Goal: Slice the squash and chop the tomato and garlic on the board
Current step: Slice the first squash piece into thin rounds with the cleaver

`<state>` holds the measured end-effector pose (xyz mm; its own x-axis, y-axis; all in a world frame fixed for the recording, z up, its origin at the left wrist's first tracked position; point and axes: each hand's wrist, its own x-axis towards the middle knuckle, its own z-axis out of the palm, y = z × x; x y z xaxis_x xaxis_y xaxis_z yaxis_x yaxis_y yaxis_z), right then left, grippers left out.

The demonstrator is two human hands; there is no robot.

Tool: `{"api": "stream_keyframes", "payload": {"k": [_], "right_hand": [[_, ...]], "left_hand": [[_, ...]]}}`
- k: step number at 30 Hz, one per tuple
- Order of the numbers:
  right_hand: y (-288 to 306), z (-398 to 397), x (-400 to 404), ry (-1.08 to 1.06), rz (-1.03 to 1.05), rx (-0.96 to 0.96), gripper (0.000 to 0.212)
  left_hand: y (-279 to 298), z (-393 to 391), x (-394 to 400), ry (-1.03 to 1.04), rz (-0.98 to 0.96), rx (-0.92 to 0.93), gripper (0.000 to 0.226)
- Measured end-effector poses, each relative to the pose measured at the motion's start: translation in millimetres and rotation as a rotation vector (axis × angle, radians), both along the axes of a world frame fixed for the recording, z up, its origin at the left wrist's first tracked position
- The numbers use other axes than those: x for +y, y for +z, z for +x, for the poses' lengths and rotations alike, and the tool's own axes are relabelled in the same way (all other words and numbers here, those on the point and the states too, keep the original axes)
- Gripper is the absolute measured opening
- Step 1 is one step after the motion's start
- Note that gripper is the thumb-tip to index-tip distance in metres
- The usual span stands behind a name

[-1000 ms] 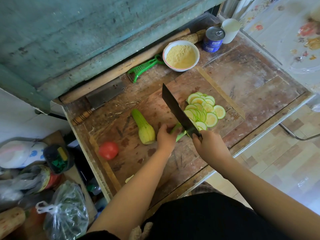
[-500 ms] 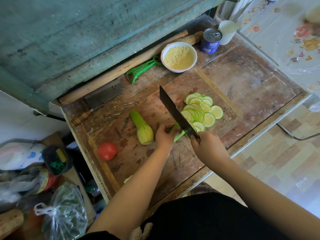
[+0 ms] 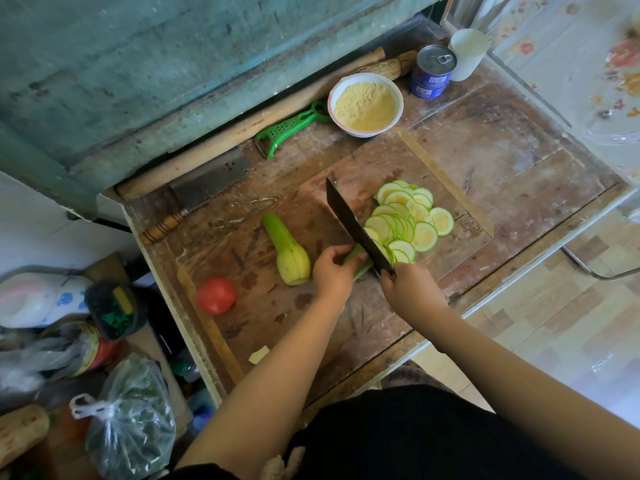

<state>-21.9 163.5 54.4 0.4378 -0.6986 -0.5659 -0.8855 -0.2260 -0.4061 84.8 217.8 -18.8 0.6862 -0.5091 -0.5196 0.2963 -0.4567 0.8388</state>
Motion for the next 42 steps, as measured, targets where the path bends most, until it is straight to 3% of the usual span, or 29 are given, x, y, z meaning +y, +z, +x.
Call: {"api": "stream_keyframes", "payload": {"k": [9,31,42], "right_hand": [[17,-12,3,-0.013,-0.065,-0.097,0.033],[3,1,2,0.019,-0.039,-0.038,0.034],[1,4,-2,-0.022,-0.010,-0.067,0.036]], "left_hand": [[-1,1,-2,0.031,0.001,0.065,0.019],[-2,3,-2,0.060,0.004,0.070,0.018],[-6,1,4,-0.109,0.014,-0.032,0.021]]}}
